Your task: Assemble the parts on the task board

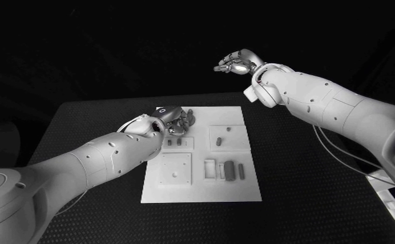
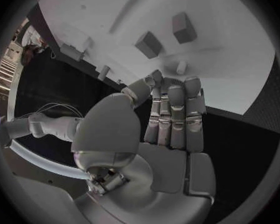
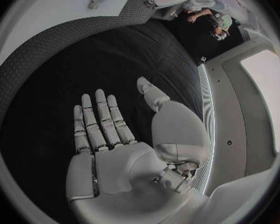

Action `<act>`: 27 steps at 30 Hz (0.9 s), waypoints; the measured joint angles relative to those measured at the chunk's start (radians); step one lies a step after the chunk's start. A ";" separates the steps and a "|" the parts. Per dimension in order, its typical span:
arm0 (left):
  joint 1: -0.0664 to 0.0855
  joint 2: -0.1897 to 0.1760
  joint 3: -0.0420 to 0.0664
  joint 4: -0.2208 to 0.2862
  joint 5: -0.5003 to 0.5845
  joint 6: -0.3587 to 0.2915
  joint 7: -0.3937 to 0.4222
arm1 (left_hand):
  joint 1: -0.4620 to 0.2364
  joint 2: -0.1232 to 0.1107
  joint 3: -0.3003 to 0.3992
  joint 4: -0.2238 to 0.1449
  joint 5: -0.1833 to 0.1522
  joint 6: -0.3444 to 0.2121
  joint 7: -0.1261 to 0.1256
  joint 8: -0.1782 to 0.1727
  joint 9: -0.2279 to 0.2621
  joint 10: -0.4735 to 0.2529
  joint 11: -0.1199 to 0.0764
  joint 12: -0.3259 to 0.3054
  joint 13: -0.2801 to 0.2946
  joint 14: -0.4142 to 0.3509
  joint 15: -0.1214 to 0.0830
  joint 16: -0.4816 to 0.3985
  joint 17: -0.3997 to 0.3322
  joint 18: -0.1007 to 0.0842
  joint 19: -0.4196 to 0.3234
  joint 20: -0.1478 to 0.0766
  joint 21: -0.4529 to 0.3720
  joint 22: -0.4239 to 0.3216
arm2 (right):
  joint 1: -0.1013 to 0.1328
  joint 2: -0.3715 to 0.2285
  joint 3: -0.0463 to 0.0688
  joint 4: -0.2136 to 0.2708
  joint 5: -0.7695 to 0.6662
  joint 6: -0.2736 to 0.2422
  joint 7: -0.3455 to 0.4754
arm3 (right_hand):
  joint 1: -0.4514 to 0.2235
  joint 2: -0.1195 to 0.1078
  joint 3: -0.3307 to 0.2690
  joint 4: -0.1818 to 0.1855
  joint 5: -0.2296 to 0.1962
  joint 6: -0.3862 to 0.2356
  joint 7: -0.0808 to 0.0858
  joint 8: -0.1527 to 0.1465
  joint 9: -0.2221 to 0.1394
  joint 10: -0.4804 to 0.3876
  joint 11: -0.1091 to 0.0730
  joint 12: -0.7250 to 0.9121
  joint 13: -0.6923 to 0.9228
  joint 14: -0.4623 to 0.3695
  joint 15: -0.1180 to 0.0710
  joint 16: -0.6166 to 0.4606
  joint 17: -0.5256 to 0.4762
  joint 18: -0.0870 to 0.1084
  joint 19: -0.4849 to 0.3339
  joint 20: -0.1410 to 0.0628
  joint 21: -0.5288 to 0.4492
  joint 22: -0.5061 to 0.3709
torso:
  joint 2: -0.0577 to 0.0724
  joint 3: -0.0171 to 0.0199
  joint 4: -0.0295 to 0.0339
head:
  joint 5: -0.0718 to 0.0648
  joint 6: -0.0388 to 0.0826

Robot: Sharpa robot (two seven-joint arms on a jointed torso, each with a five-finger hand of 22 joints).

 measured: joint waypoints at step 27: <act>0.043 -0.093 0.032 0.064 0.049 0.136 -0.008 | -0.005 0.004 0.000 0.000 0.004 0.001 0.001 -0.008 -0.002 0.003 0.003 -0.008 0.000 0.004 -0.003 0.000 0.001 0.000 0.006 0.000 0.000 0.000 | 0.000 -0.018 0.000 0.004 0.000 0.000 0.000 | 0.000 0.000 0.000 0.000 0.000 0.000 0.000 0.000 -0.001 0.000 0.000 0.000 -0.001 0.000 0.000 0.000 0.000 0.000 0.000 0.000 -0.004 0.000 | 0.000 -0.0015 0.0014 | 0.005 0.002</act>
